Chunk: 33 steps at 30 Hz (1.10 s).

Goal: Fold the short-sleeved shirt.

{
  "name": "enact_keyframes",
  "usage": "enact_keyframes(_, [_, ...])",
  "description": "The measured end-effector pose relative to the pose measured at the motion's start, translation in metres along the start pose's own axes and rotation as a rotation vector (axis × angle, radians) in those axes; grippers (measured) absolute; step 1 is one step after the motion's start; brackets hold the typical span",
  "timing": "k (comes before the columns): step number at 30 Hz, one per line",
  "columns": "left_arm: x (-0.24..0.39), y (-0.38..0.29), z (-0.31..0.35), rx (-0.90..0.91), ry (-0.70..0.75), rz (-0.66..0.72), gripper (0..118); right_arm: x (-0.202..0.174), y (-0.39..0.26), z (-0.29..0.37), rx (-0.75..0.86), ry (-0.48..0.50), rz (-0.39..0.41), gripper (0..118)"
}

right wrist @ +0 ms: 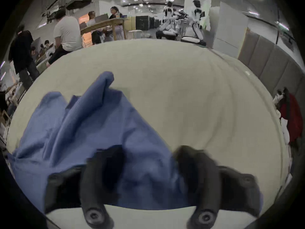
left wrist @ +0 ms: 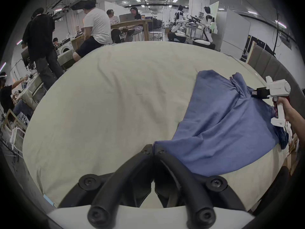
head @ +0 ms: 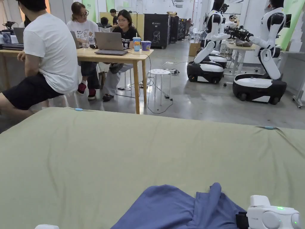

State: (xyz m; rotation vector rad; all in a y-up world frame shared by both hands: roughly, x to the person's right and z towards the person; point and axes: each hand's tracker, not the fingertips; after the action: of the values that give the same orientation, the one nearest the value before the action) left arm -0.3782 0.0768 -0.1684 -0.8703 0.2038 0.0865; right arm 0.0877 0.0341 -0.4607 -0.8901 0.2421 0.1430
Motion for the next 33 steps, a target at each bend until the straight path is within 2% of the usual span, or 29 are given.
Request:
enact_keyframes(3, [0.006, 0.000, -0.008, -0.016, 0.007, -0.023, 0, -0.001, 0.000, 0.011, 0.034, 0.002, 0.081, 2])
enact_keyframes(6, [0.010, 0.001, -0.010, -0.006, 0.018, -0.029, 0, -0.002, 0.001, 0.043, 0.092, -0.001, 0.106, 2])
enact_keyframes(9, [0.015, 0.010, -0.004, 0.038, 0.041, -0.046, 0, -0.013, 0.005, 0.103, 0.174, 0.012, 0.121, 2])
enact_keyframes(17, [0.038, 0.071, 0.042, 0.203, 0.080, -0.090, 0, -0.016, 0.020, 0.246, 0.438, -0.140, 0.272, 2])
enact_keyframes(22, [0.055, 0.128, 0.090, 0.355, 0.116, -0.096, 0, -0.005, 0.043, 0.321, 0.566, -0.201, 0.230, 2])
enact_keyframes(33, [0.092, 0.261, 0.182, 0.567, 0.224, -0.144, 0, 0.039, 0.143, 0.403, 0.747, -0.301, 0.129, 2])
